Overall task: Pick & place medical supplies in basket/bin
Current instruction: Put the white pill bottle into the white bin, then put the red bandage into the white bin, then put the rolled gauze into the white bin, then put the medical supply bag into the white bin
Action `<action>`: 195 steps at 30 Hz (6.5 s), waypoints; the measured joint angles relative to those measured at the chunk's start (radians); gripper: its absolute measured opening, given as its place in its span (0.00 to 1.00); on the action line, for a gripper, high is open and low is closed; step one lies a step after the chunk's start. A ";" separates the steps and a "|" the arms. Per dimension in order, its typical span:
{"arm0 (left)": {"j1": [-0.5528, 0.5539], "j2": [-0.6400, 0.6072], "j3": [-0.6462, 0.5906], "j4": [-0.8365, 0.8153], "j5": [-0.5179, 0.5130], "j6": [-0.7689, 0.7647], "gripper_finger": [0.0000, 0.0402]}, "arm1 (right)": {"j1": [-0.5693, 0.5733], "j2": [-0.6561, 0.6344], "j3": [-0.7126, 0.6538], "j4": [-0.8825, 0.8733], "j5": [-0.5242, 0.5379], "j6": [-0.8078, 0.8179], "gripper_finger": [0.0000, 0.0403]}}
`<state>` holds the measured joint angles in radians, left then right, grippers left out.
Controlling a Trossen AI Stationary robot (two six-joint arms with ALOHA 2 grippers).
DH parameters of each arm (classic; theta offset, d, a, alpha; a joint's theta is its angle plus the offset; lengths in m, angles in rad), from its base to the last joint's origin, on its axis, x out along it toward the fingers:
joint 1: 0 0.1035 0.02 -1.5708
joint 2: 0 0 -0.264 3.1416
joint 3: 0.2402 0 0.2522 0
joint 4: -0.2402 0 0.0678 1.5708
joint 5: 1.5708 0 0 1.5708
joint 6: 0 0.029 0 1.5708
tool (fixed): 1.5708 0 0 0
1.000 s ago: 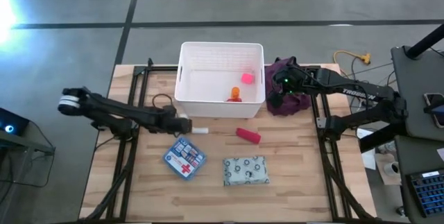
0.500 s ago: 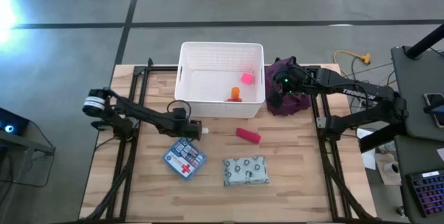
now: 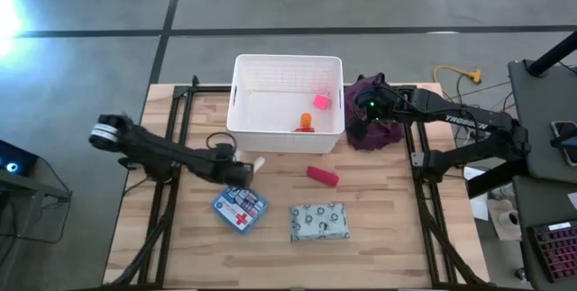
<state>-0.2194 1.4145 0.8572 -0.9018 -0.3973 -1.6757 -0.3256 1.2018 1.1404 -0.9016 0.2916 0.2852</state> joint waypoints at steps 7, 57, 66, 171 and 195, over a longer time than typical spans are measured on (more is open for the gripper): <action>-0.246 -0.143 0.256 -0.094 -0.131 0.039 0.39 | 0.000 0.000 0.000 0.001 0.000 -0.005 0.91; -0.195 -0.241 0.453 -0.262 -0.117 0.581 0.58 | 0.470 0.159 -0.459 0.613 -0.188 0.094 0.91; -0.197 -0.244 0.452 -0.270 -0.110 0.566 0.58 | 0.470 0.408 -0.421 0.786 -0.178 0.136 0.91; -0.040 -0.007 0.063 0.476 0.310 0.888 0.06 | 0.216 -0.213 0.023 0.026 0.293 0.082 0.91; 0.604 0.033 0.684 0.235 0.089 1.364 0.60 | 0.365 -0.195 0.013 -0.192 0.006 0.181 0.91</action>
<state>0.3847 1.4479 1.5411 -0.6673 -0.3086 -0.3116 0.0398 1.0065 1.1537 -1.0931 0.2975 0.4662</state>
